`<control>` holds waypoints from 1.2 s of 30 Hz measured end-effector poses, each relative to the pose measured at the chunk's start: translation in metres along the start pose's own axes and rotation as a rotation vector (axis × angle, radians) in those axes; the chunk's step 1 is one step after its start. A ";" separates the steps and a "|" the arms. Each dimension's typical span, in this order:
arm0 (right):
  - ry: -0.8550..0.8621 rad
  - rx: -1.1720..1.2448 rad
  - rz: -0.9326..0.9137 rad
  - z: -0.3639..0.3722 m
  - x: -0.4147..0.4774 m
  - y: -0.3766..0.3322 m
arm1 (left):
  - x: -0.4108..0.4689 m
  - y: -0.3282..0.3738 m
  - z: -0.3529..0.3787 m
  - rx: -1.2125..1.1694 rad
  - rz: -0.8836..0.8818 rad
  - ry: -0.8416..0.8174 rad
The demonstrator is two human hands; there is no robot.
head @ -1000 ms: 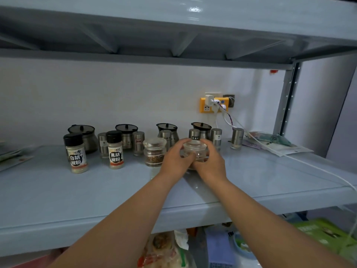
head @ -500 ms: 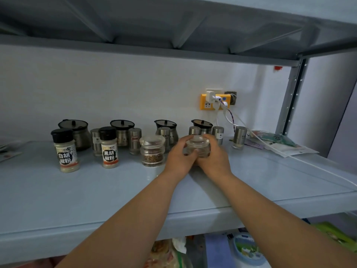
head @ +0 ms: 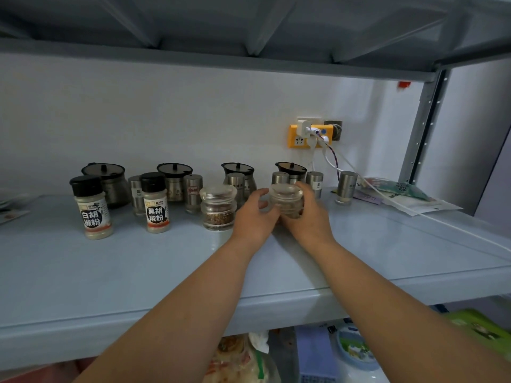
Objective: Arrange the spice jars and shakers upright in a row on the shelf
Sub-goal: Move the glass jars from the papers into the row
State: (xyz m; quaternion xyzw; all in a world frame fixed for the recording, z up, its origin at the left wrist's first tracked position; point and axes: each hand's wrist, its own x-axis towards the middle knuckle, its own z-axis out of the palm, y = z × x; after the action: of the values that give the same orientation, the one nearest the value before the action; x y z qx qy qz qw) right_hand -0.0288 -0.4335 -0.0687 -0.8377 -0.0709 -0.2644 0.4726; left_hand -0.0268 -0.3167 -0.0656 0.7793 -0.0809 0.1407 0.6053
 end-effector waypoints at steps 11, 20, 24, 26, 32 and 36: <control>0.004 -0.026 -0.048 0.001 0.001 0.004 | -0.004 0.000 0.001 0.017 0.062 -0.057; -0.001 -0.053 -0.044 0.001 -0.002 0.003 | -0.007 0.003 0.001 0.126 0.141 -0.100; 0.001 -0.060 -0.048 0.000 -0.003 0.002 | -0.008 0.002 0.000 0.089 0.121 -0.124; 0.009 -0.072 -0.050 0.000 -0.002 0.003 | -0.007 0.002 0.001 0.099 0.118 -0.138; 0.020 -0.107 -0.056 0.002 -0.002 0.006 | -0.007 0.002 0.002 0.123 0.117 -0.143; 0.026 -0.115 -0.063 0.003 -0.001 0.007 | -0.010 0.003 0.001 0.191 0.180 -0.107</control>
State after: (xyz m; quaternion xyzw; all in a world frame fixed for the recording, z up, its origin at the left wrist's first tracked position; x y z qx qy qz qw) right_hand -0.0259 -0.4351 -0.0760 -0.8572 -0.0756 -0.2937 0.4161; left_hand -0.0372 -0.3192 -0.0659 0.8294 -0.1689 0.1600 0.5080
